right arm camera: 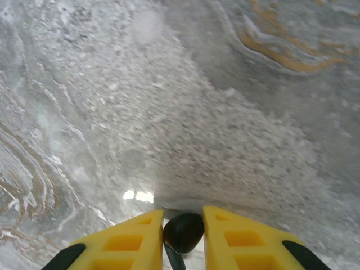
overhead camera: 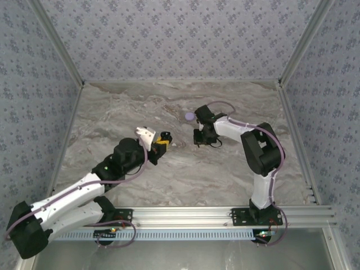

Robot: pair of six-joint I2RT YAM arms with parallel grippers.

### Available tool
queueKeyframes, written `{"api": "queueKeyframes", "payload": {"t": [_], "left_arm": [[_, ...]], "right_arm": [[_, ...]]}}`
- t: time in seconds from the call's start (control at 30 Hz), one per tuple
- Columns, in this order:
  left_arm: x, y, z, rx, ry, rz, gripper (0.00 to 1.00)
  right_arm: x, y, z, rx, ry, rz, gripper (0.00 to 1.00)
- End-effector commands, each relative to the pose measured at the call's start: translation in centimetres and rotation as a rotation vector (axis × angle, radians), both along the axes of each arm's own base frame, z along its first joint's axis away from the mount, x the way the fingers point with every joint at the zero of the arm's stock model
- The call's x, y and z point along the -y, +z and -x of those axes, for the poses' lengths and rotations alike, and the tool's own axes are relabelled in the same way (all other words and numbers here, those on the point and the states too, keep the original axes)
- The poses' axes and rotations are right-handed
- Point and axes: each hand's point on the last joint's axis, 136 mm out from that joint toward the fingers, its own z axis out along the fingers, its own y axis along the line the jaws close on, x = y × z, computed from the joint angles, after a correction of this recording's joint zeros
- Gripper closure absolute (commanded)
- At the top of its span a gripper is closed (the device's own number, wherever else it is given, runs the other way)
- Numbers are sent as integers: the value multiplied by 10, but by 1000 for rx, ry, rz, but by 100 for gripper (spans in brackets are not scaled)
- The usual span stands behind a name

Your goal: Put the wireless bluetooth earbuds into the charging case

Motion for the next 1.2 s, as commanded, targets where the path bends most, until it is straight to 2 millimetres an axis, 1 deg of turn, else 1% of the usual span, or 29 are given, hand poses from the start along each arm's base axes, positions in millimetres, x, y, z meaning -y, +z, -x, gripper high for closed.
{"api": "queueKeyframes", "payload": {"t": [0.0, 0.17, 0.27, 0.4, 0.57, 0.93, 1.03, 1.17], "left_arm": [[12, 16, -5, -10, -12, 44, 80], [21, 2, -17, -81, 2, 26, 80], [25, -6, -24, -109, 9, 23, 80], [24, -17, -36, -162, 40, 55, 81], [27, -24, -44, -182, 37, 113, 81], [38, -28, -49, -185, 3, 190, 81], [42, -30, -51, -186, -5, 214, 81], [47, -28, -50, -170, -34, 257, 81]], "right_arm": [[2, 12, 0, 23, -37, -101, 77], [10, 24, 2, 49, -62, -167, 77], [15, 35, 1, 77, -92, -223, 77], [25, 52, 2, 131, -125, -257, 77], [25, 80, 4, 204, -122, -332, 77], [10, 146, 13, 349, -24, -497, 76], [4, 168, 16, 401, 12, -543, 76], [-4, 194, 22, 462, 63, -598, 76]]}}
